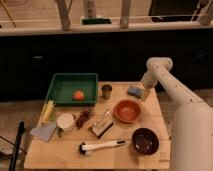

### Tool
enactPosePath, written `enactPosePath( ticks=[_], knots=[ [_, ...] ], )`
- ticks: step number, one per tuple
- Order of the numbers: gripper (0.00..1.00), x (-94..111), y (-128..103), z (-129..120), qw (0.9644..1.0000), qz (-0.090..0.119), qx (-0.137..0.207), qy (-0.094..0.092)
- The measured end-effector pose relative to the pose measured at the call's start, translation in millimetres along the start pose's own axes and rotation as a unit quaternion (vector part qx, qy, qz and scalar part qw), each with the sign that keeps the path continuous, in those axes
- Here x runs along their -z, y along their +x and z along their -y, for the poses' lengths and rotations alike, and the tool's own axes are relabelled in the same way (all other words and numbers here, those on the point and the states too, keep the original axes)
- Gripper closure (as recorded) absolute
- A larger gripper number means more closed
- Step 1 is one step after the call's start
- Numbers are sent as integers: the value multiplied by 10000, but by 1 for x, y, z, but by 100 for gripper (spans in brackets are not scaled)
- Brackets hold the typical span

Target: Place sponge in purple bowl

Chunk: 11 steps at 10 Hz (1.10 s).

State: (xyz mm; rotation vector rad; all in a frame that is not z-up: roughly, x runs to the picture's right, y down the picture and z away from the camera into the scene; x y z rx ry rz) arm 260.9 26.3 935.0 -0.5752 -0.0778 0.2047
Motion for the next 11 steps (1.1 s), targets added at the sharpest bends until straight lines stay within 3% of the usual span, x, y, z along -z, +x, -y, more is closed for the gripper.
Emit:
enactPosePath(
  ticks=[2,5,11],
  knots=[
    [20,-3,-5,4,9994,13,-354,-50],
    [20,-7,-6,6,9956,58,-928,-106],
    [20,-17,-8,7,9912,184,-1298,192]
  ],
)
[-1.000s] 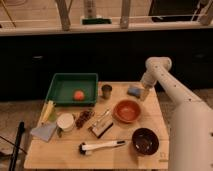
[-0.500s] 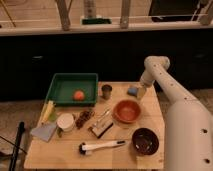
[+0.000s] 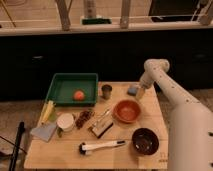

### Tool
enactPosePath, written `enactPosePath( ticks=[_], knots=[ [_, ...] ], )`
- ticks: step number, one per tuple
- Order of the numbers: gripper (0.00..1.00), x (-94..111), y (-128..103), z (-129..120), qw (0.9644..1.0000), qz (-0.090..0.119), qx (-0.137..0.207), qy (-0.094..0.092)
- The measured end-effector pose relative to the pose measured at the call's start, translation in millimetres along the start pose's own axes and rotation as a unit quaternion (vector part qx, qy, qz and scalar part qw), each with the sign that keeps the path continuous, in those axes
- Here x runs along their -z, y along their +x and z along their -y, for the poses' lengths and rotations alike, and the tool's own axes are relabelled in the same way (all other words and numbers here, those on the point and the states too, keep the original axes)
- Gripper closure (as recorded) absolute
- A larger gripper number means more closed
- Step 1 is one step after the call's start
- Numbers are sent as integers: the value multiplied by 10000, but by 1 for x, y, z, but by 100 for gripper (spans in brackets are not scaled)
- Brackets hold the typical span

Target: Place sponge in purple bowl

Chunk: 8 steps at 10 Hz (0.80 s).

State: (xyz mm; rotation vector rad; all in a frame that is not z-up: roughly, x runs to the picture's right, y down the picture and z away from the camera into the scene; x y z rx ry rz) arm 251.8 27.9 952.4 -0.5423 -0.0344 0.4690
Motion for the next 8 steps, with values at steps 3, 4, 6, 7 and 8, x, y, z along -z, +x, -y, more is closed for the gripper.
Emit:
enactPosePath(
  ticks=[3,4,6,7,8],
  knots=[
    [20,-7,-10,0,10000,73,41,30],
    [20,-9,-13,1,9999,93,57,21],
    [20,-23,-14,2,9999,97,76,-105],
    [20,-31,-15,1,9997,83,101,-186],
    [21,-36,-17,0,9996,75,122,-240]
  ],
)
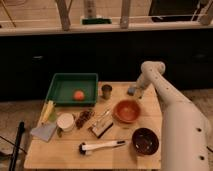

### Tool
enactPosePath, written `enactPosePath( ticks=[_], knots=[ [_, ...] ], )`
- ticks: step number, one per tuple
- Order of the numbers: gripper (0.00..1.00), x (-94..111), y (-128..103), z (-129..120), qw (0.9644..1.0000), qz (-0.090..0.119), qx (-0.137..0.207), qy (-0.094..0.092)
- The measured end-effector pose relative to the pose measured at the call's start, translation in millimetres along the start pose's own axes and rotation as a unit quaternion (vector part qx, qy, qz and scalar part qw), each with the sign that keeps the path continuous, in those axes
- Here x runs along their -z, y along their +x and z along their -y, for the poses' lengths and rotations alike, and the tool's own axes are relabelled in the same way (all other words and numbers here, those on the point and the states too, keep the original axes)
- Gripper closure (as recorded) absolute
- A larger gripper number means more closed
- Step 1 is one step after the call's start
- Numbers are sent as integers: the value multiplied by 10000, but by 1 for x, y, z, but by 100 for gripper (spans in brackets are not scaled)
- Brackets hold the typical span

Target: Place sponge in purple bowl

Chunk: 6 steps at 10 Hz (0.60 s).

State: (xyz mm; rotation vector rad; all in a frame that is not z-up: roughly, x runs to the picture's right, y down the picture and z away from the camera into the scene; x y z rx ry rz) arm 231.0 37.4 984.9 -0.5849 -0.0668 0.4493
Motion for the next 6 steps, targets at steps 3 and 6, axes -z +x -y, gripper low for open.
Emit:
enactPosePath(
  ticks=[3,6],
  knots=[
    [47,-19,-1,-2,9998,-20,31,-199],
    [79,-17,-1,0,9998,-6,62,-196]
  ],
)
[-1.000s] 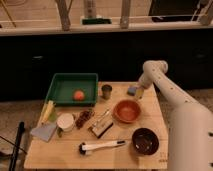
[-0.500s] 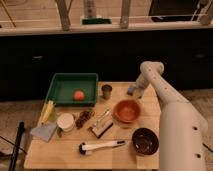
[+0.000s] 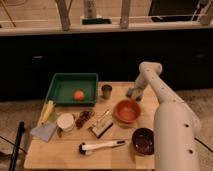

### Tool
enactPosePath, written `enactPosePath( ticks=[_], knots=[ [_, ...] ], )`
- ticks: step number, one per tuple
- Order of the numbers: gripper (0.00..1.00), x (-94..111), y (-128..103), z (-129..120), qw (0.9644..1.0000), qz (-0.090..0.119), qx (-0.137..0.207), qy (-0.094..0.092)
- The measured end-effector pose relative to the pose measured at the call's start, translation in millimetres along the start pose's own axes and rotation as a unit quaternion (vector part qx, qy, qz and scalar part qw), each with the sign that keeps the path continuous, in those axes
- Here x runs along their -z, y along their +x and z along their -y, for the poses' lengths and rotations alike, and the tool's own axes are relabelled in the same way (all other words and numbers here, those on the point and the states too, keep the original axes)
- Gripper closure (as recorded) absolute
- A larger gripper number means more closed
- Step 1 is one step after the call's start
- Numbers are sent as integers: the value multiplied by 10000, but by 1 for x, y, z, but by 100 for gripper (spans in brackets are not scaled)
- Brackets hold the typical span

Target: Place sponge in purple bowl

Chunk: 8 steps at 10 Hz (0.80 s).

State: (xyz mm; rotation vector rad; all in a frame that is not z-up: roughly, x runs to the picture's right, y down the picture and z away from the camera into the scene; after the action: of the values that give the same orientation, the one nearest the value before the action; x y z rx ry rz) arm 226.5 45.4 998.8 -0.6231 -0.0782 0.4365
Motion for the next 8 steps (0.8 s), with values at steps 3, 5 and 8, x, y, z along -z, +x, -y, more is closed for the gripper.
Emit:
enactPosePath(
  ticks=[3,5,8],
  knots=[
    [100,23,4,9,9990,-14,372,253],
    [100,51,0,16,9958,78,821,404],
    [100,90,4,22,9833,405,1709,482]
  ],
)
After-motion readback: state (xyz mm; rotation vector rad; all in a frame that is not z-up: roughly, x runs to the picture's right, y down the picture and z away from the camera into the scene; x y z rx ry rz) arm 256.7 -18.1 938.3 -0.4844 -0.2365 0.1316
